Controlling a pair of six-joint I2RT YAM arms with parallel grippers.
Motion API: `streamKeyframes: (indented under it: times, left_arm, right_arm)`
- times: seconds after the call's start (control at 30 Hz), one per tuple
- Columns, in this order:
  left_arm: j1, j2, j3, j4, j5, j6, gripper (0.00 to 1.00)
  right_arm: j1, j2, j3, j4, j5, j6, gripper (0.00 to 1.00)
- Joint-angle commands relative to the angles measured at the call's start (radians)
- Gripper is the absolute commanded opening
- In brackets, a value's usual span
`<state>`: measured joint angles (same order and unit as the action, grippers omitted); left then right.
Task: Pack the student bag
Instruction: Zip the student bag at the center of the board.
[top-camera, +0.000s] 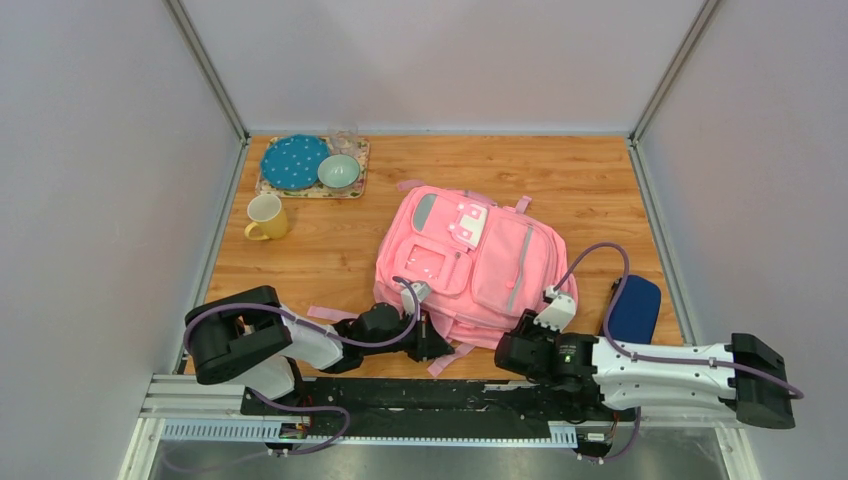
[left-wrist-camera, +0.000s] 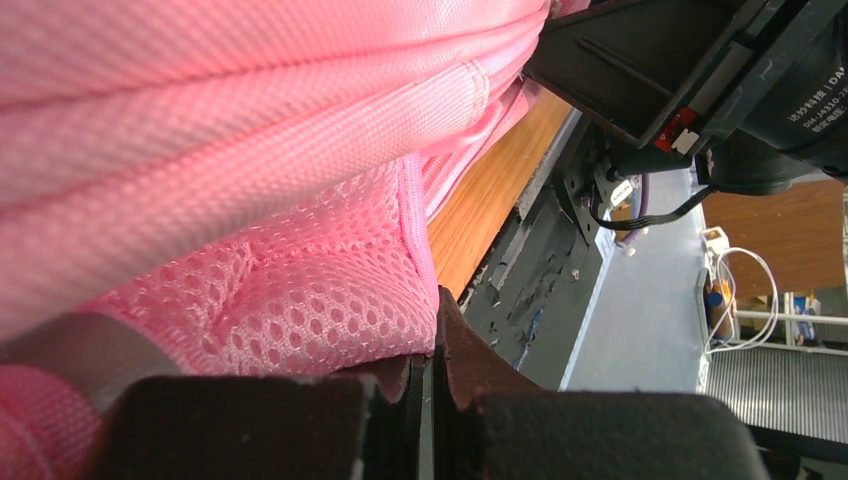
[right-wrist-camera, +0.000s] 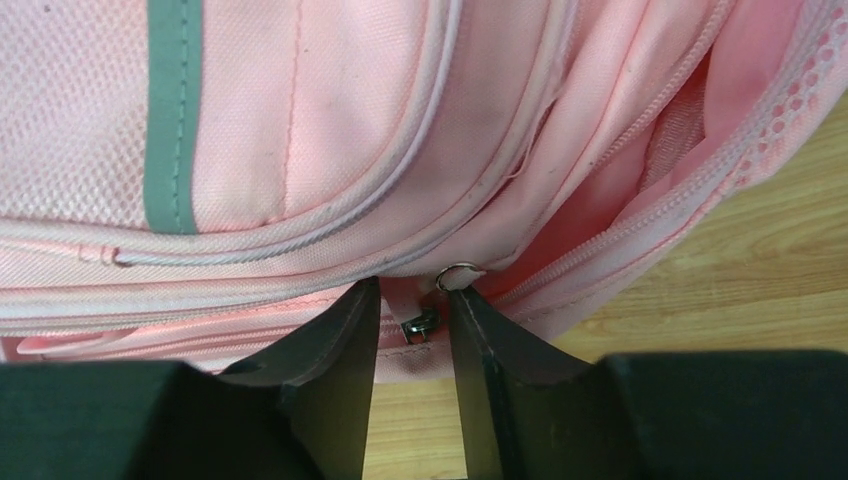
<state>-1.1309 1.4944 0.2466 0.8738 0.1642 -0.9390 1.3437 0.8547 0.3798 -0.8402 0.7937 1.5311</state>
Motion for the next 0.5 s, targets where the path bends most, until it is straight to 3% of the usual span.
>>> streamKeyframes:
  times: [0.0,0.2,0.27,0.47]
  left_arm:
    - [0.002,0.001,-0.017,0.053,0.026,-0.023,0.01]
    - [0.002,0.006,-0.012,0.053,0.029,-0.024,0.01]
    - [0.002,0.01,-0.01,0.057,0.032,-0.026,0.01]
    - [0.002,0.02,-0.009,0.06,0.037,-0.029,0.01]
  right_arm:
    - [-0.047,-0.022,-0.027,0.024,0.055,0.02,0.4]
    - [-0.113,-0.097,-0.058,0.082,0.018,-0.042,0.44]
    - [-0.132,-0.108,-0.067,0.096,0.001,-0.063,0.38]
    - [-0.164,-0.076,-0.067,0.167,-0.033,-0.161,0.33]
